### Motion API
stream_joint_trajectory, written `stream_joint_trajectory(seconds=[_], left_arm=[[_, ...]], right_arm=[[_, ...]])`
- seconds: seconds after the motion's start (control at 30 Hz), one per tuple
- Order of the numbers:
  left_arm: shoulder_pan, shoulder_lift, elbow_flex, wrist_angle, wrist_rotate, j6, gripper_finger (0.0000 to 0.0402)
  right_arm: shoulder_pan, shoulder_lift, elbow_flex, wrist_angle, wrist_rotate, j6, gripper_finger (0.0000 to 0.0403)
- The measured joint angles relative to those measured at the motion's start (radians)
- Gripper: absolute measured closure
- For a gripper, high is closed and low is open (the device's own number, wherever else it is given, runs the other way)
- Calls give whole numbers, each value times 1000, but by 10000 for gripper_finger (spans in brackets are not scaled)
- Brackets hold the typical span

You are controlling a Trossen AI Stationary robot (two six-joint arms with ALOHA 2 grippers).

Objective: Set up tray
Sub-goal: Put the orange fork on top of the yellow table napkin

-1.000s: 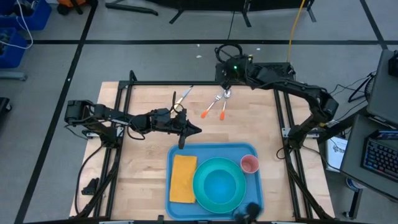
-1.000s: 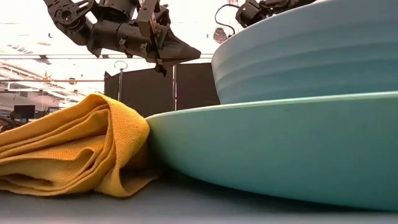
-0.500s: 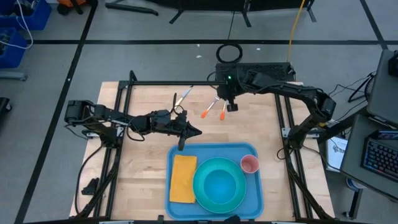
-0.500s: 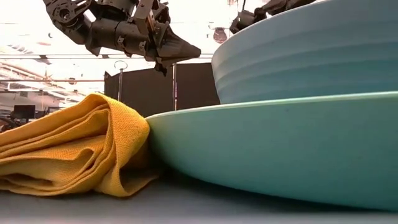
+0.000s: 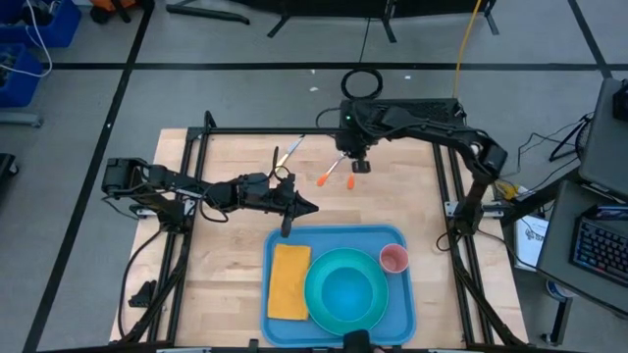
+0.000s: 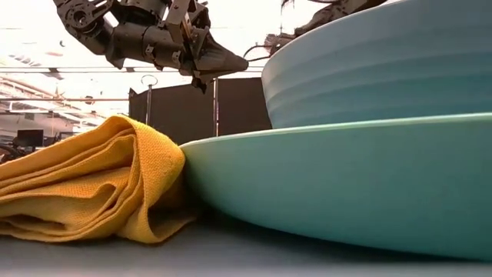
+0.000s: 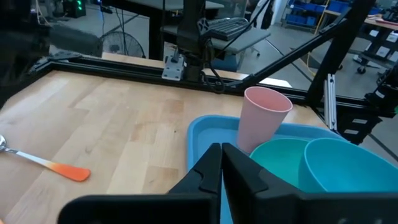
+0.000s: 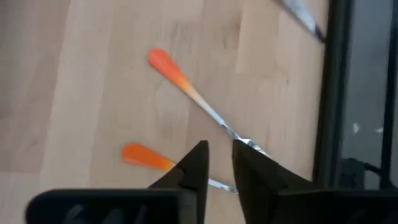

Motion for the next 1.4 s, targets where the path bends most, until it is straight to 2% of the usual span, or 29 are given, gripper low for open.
stream_joint_trajectory(seconds=[0.2, 0.33, 0.43, 0.63, 0.83, 0.93, 1.03, 1.17, 1.27, 1.4], left_arm=[[0, 0, 0, -4, 1, 11, 389], [0, 0, 0, -15, 1, 17, 398], [0, 0, 0, -23, 1, 20, 388], [0, 0, 0, -18, 1, 22, 382], [0, 0, 0, -19, 1, 23, 398], [0, 0, 0, -22, 1, 24, 389], [0, 0, 0, -21, 1, 24, 379], [-1, 0, 0, -23, 2, 24, 377], [-2, 0, 0, -34, 3, 24, 376], [-5, 0, 0, -55, 5, 23, 376]], right_arm=[[10, 121, 98, -151, 47, -45, 294], [31, 168, 133, -180, 43, -75, 287], [46, 180, 154, -180, 42, -91, 288], [59, 178, 155, -79, 46, -84, 290], [52, 184, 155, -95, 45, -89, 279], [51, 193, 155, -116, 49, -77, 278], [53, 201, 157, -110, 126, -53, 277], [54, 208, 153, -101, 118, -88, 279], [66, 204, 156, 20, 114, -10, 283], [82, 205, 154, 94, 116, 86, 286]])
